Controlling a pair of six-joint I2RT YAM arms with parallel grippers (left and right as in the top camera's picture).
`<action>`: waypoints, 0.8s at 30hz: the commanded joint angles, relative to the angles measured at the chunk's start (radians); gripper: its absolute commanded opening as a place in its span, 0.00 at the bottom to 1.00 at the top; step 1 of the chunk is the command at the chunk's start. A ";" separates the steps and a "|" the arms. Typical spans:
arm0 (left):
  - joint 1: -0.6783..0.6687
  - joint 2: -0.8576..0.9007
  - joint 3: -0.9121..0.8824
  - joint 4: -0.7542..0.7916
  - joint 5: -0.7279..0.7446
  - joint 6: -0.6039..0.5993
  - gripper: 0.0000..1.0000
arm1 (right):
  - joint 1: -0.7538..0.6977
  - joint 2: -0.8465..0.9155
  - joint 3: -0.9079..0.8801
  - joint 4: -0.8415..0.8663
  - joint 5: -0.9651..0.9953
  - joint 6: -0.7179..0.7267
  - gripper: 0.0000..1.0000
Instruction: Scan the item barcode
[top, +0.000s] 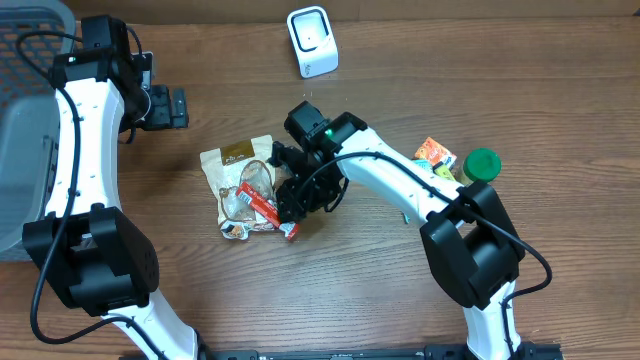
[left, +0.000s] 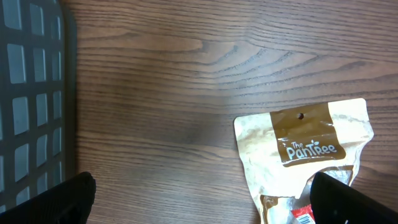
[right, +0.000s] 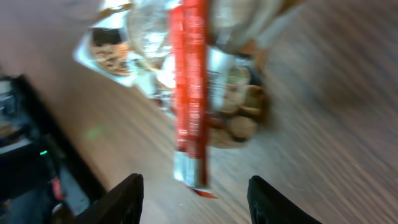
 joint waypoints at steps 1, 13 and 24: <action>-0.002 -0.009 0.011 0.000 0.004 0.016 1.00 | 0.005 -0.014 -0.023 0.006 -0.094 -0.034 0.55; -0.002 -0.009 0.011 0.000 0.004 0.016 1.00 | 0.005 -0.014 -0.091 0.085 -0.092 -0.034 0.60; -0.002 -0.009 0.011 0.000 0.004 0.016 1.00 | 0.005 -0.014 -0.137 0.153 -0.106 -0.030 0.60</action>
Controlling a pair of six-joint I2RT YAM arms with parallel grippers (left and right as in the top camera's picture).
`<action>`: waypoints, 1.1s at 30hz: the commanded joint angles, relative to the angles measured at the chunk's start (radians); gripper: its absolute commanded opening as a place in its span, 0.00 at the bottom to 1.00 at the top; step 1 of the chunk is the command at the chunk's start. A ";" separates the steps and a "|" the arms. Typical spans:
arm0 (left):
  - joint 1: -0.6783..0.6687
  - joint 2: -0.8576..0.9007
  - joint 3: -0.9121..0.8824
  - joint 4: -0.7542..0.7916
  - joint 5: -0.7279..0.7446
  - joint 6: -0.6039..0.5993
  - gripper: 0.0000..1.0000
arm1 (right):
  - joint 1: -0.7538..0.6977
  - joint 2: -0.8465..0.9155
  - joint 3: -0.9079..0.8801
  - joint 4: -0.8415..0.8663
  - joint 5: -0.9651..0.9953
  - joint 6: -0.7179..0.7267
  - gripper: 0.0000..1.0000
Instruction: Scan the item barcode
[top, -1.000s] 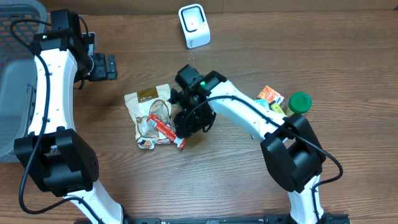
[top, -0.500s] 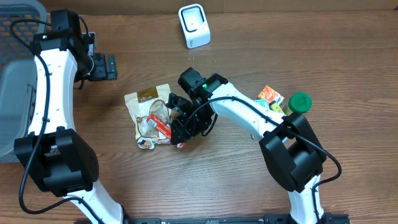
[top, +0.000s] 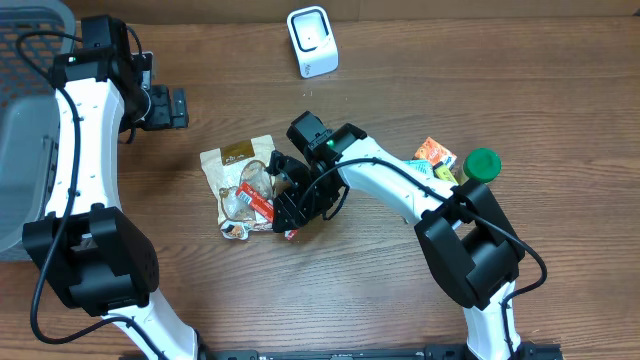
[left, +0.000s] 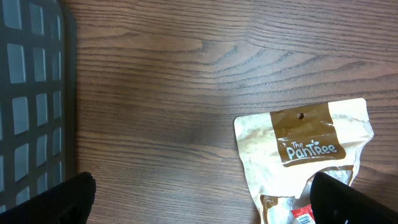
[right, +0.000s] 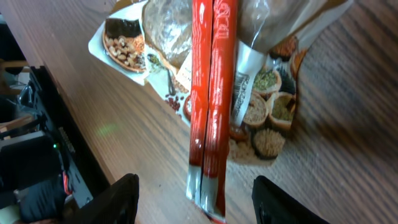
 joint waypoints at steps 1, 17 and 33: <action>-0.002 -0.009 0.011 0.000 0.005 0.016 1.00 | 0.004 -0.014 -0.044 0.035 -0.036 -0.006 0.60; -0.002 -0.009 0.011 0.000 0.005 0.016 1.00 | 0.004 -0.014 -0.099 0.120 -0.111 -0.006 0.49; -0.002 -0.009 0.011 0.000 0.005 0.016 0.99 | 0.003 -0.014 -0.134 0.163 -0.109 -0.006 0.04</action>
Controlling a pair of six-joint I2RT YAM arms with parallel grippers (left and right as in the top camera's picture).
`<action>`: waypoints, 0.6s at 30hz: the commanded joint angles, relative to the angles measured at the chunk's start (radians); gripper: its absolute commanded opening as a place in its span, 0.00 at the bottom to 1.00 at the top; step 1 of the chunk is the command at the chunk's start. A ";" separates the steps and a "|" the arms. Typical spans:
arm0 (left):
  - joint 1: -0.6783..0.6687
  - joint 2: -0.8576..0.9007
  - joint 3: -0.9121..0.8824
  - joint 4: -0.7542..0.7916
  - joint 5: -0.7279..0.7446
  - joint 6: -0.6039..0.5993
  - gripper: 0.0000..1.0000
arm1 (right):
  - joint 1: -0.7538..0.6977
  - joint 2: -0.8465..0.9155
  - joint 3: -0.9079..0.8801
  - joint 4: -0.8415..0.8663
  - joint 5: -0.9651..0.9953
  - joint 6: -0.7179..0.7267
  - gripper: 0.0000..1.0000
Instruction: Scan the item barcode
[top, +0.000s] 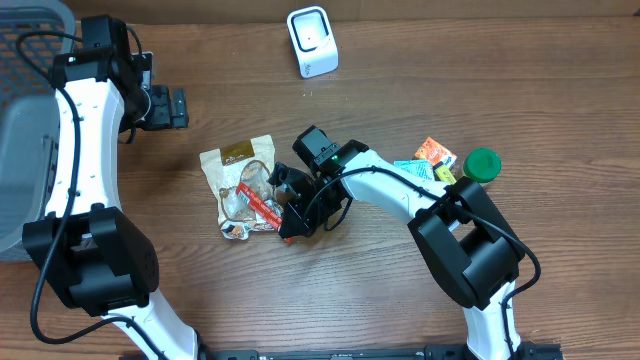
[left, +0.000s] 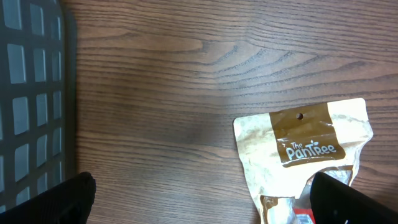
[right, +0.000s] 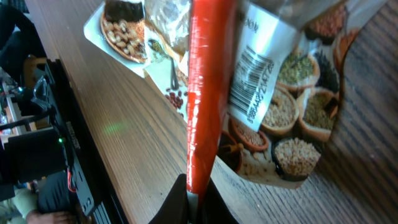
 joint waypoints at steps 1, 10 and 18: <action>-0.002 -0.009 0.011 0.000 0.005 0.016 1.00 | 0.003 -0.014 -0.005 0.006 -0.009 -0.005 0.04; -0.002 -0.009 0.011 0.000 0.005 0.016 1.00 | -0.001 -0.014 -0.005 0.001 -0.014 -0.005 0.04; -0.002 -0.009 0.011 0.000 0.005 0.016 1.00 | -0.001 -0.014 -0.005 0.008 -0.030 0.021 0.04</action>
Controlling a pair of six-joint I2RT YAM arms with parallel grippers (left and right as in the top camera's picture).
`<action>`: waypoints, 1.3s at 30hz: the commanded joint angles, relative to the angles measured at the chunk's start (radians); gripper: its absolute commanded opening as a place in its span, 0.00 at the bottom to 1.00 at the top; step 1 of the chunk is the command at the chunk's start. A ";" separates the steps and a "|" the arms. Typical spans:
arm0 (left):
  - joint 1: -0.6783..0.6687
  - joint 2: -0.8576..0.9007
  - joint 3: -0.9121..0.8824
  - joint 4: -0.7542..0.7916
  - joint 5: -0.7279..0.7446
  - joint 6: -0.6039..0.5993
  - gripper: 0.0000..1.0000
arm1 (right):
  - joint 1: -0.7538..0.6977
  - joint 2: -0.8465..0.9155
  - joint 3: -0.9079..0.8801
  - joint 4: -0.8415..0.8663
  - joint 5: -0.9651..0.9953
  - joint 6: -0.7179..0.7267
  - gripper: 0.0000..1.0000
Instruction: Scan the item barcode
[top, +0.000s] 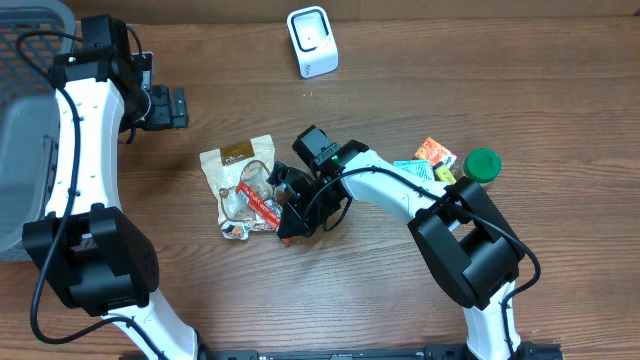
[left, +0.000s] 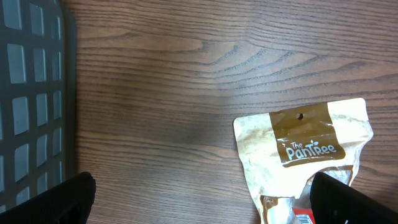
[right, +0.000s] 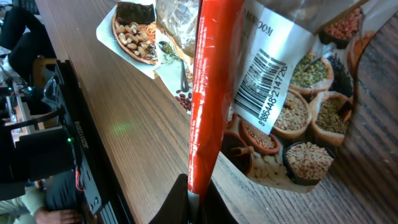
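A long red stick packet (right: 208, 93) lies over a pile of pouches left of the table's middle (top: 262, 205). My right gripper (right: 198, 196) is shut on the packet's near end, low at the pile's right edge (top: 290, 228). Under the packet is a pouch with a barcode label and grain pictures (right: 280, 112). A tan "The Pantree" pouch (left: 298, 143) sits at the pile's far side. The white scanner (top: 312, 40) stands at the back of the table. My left gripper (left: 202, 199) hangs open over bare wood at the far left (top: 170, 105).
A grey slatted basket (top: 30, 120) fills the left edge and shows in the left wrist view (left: 31, 93). A green-lidded jar (top: 482, 165) and an orange packet (top: 435, 153) lie to the right, behind the right arm.
My right gripper stays shut on the red packet's end, and its view of the pouches has shifted slightly. The left arm has not moved.
My right gripper was open above the red packet on the pile. Then it was lower, its fingers either side of the packet's end. After that it was shut on that end, and it still holds it there. The left gripper stayed open throughout.
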 joint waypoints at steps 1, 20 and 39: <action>-0.002 -0.009 0.011 0.000 0.004 0.016 1.00 | -0.001 -0.014 -0.005 0.000 0.014 0.013 0.04; -0.002 -0.009 0.011 0.000 0.004 0.016 1.00 | -0.069 -0.037 0.295 -0.172 0.024 0.013 0.04; -0.002 -0.009 0.011 0.000 0.004 0.016 1.00 | -0.338 -0.040 0.818 -0.276 0.300 0.013 0.04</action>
